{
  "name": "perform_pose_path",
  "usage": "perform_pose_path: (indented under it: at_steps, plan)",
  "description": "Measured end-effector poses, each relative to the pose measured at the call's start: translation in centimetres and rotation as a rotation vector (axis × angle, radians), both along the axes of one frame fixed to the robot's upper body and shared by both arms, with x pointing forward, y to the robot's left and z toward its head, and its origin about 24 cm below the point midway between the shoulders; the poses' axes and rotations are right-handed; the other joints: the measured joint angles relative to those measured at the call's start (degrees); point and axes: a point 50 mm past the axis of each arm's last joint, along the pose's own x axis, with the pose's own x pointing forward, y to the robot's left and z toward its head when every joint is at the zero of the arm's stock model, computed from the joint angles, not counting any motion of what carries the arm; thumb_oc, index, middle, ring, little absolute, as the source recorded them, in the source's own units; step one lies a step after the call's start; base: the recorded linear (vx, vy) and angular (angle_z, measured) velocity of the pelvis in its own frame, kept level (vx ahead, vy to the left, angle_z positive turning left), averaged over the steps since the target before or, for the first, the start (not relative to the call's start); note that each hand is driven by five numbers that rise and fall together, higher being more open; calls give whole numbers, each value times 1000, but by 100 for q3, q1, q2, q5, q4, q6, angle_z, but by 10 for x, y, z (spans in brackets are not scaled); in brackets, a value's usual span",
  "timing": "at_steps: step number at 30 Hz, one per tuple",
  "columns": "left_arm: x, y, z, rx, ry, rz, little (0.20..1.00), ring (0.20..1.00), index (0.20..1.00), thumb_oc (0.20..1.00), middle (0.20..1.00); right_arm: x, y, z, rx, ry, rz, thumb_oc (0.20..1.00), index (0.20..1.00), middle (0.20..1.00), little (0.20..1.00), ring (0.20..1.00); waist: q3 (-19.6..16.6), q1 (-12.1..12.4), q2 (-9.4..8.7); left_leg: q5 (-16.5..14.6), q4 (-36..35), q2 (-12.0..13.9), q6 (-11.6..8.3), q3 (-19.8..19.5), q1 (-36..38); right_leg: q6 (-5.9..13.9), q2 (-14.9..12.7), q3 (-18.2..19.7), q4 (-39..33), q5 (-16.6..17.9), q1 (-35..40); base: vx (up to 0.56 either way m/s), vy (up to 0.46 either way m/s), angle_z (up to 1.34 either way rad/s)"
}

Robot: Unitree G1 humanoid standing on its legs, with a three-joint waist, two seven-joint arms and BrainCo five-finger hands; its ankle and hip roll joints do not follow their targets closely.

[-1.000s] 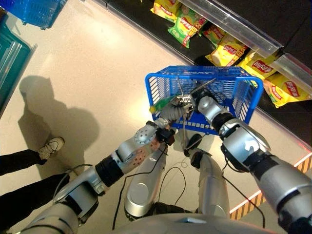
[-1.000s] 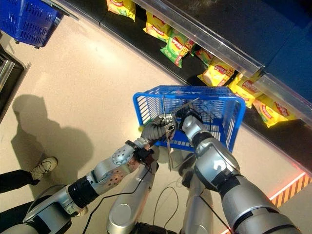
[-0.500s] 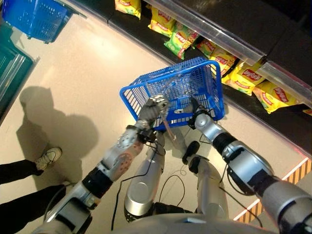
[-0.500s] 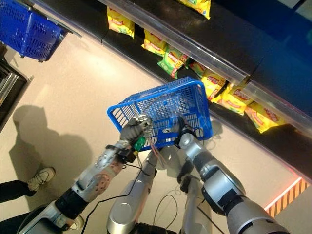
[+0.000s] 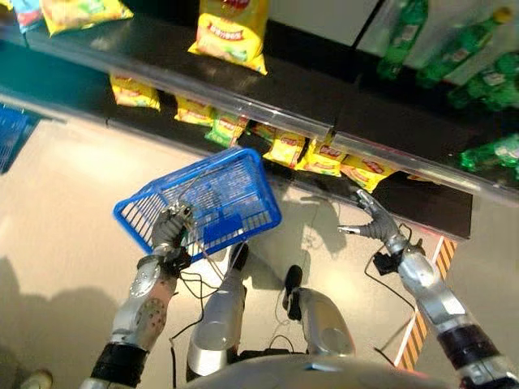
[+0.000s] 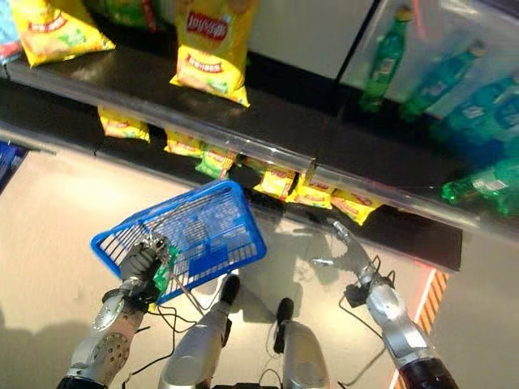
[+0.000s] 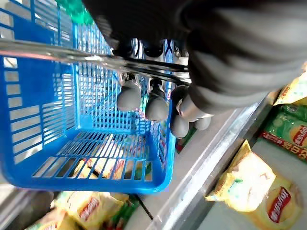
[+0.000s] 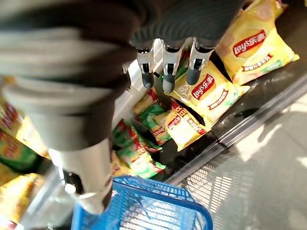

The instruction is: Pick up the snacks into the basket

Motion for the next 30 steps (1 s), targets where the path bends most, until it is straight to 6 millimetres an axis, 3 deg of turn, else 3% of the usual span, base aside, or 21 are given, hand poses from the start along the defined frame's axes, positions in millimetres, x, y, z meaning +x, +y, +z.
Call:
perform_pose_path:
  at_steps: [1, 2, 4, 6, 9, 14, 18, 20, 21, 22, 24, 25, 27, 28, 30]
  plan:
    - [-1, 3, -2, -7, 8, 20, 200, 200, 200, 200, 200, 0, 1, -1, 25, 3, -3, 1000, 1000, 1000, 1000, 1000, -12, -16, 25, -22, -13, 47, -5, 9, 53, 175, 136, 159, 165, -109, -52, 124, 48, -12]
    - [-6, 10, -8, -25, 24, 74, 200, 200, 200, 200, 200, -4, 6, -5, 75, 19, 1, 1000, 1000, 1000, 1000, 1000, -104, 12, 39, -38, -54, 159, -30, 24, 156, 237, 496, 250, 334, -245, -62, 77, 10, -14]
    - [-17, 12, -16, -21, 60, 93, 200, 200, 200, 200, 200, -9, 6, -7, 105, 29, -1, 1000, 1000, 1000, 1000, 1000, -385, 22, 20, -54, -129, 130, -52, 41, 160, 11, 741, 184, 113, -378, 4, 63, -5, -6]
    - [-26, 7, -26, -33, 93, 113, 200, 200, 200, 200, 200, -7, 4, -5, 187, 15, -41, 1000, 1000, 1000, 1000, 1000, -647, 18, 191, 20, -217, 157, -128, 10, 217, -359, 854, 406, -472, -272, 328, 44, -11, 1]
    - [-31, 0, -31, -56, 108, 121, 200, 200, 200, 200, 200, 4, 14, 4, 236, -22, -18, 1000, 1000, 1000, 1000, 1000, -791, 83, 277, 167, -554, 238, -194, 48, 488, -596, 922, 358, -809, -120, 571, 18, -49, -10]
    - [-37, -15, -41, -99, 143, 104, 200, 200, 200, 200, 200, 18, 22, 16, 269, -83, -23, 1000, 1000, 1000, 1000, 1000, -1053, 149, 414, 256, -808, 302, -275, -37, 751, -706, 1052, 405, -1144, -54, 914, -21, -19, 10]
    - [-38, -35, -49, -132, 183, 42, 200, 200, 200, 200, 200, 28, 27, 25, 238, -130, -52, 1000, 1000, 1000, 1000, 1000, -1143, 128, 615, 329, -696, 185, -325, -341, 751, -811, 1061, 444, -1156, -117, 1119, -89, 23, 60]
    - [-36, -46, -52, -146, 200, 6, 200, 200, 200, 200, 200, 37, 27, 29, 237, -149, -84, 1000, 1000, 1000, 1000, 1000, -1139, 78, 681, 592, -686, 137, -538, -275, 705, -846, 967, 374, -992, -156, 1182, -108, 47, 97]
    - [-37, -48, -54, -141, 212, -6, 200, 200, 200, 200, 200, 47, 29, 34, 231, -159, -89, 1000, 1000, 1000, 1000, 1000, -1155, 44, 686, 560, -722, 142, -604, -141, 728, -982, 967, 392, -952, -292, 1161, -48, 54, 46]
    - [-39, -45, -56, -131, 226, -3, 200, 200, 200, 200, 200, 54, 34, 38, 239, -168, -90, 1000, 1000, 1000, 1000, 1000, -1154, 162, 660, 346, -487, 132, -590, -261, 723, -1050, 911, 413, -818, -302, 1090, -46, 53, 5]
    - [-43, -42, -61, -116, 257, -3, 200, 200, 200, 200, 200, 57, 39, 40, 258, -175, -99, 1000, 1000, 1000, 1000, 1000, -1199, 288, 476, -115, 122, 102, -355, -305, 728, -1007, 752, 501, -719, -275, 1047, -34, 121, -14]
    - [-42, -42, -61, -116, 260, -3, 200, 200, 200, 200, 200, 57, 37, 40, 261, -175, -115, 1000, 1000, 1000, 1000, 1000, -1234, 227, 410, -199, 246, 330, -465, -325, 758, -980, 626, 378, -739, -248, 1037, -29, 128, 34]
    - [-40, -44, -60, -120, 254, -7, 200, 200, 200, 200, 200, 58, 33, 41, 258, -174, -131, 1000, 1000, 1000, 1000, 1000, -1243, 91, 395, -196, 96, 570, -504, -318, 809, -944, 593, 304, -727, -239, 1014, 32, 111, 51]
    - [-40, -45, -61, -124, 254, -7, 200, 200, 200, 200, 200, 58, 29, 41, 254, -172, -149, 1000, 1000, 1000, 1000, 1000, -1249, 15, 435, -134, -139, 911, -492, -346, 835, -872, 574, 328, -737, -225, 986, 67, 190, 42]
    - [-40, -45, -61, -115, 259, -10, 200, 200, 200, 200, 200, 58, 25, 39, 268, -159, -173, 1000, 1000, 1000, 1000, 1000, -1246, 21, 441, -153, -528, 1140, -546, -334, 827, -752, 531, 346, -783, -191, 956, 67, 231, 30]
